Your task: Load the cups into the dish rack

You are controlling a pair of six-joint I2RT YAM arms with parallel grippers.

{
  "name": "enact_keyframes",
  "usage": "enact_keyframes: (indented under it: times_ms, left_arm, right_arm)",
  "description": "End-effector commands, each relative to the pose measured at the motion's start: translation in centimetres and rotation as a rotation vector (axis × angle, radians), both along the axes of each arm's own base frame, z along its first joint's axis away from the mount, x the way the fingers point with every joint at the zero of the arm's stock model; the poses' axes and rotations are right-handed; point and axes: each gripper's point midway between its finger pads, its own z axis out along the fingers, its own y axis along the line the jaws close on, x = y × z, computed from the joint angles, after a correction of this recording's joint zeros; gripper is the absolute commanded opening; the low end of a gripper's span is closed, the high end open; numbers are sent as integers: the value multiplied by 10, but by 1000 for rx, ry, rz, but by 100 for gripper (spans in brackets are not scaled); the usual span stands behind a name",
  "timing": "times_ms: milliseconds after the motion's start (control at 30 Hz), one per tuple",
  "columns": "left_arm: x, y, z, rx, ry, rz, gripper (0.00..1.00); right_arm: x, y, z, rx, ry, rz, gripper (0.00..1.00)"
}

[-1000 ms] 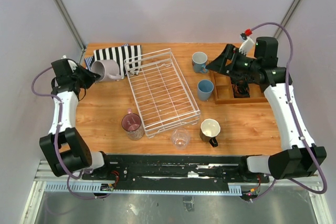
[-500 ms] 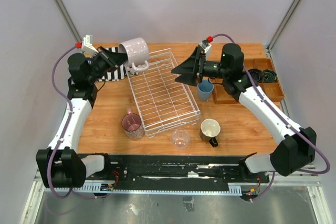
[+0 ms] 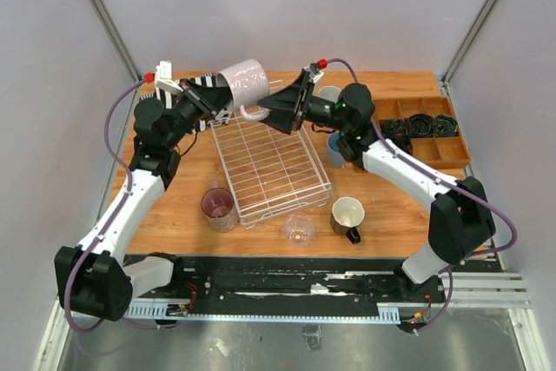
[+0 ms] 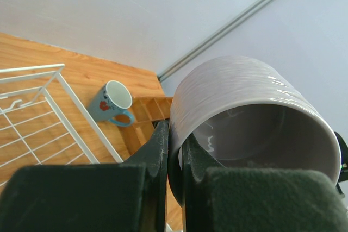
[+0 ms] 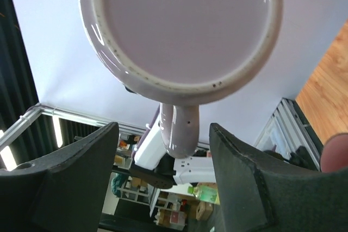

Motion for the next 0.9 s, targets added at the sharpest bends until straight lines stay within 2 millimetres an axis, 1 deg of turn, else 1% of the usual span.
enact_keyframes:
  times_ms: [0,167,367,467,500,567,600,667,700,833,867]
  left_arm:
    - [-14,8,57,-61,-195,47,0]
    - [-13,8,53,-50,-205,49,0]
    - [-10,7,47,-31,-204,50,0]
    - [-9,7,44,-18,-203,51,0]
    - [-9,7,43,-17,-203,54,0]
    - [-9,7,41,-20,-199,54,0]
    - [-9,7,39,-18,-196,54,0]
    - [-8,7,35,-13,-190,57,1]
    - [-8,8,34,-11,-188,59,1]
    - [-4,12,29,24,-171,89,1]
    - [-2,14,26,43,-156,104,5]
  right_arm:
    - [-2,11,40,137,-70,4,67]
    - [-3,30,38,151,-38,36,64]
    - [0,44,39,186,-14,59,50]
    - [5,45,37,198,0,43,45]
    - [6,45,36,201,5,40,42]
    - [8,46,33,205,11,30,31]
    - [9,45,33,209,14,24,23]
    - [11,45,31,209,13,15,4]
    - [12,45,29,202,13,11,1]
    - [16,43,25,152,-20,2,1]
    - [18,42,23,129,-29,-4,1]
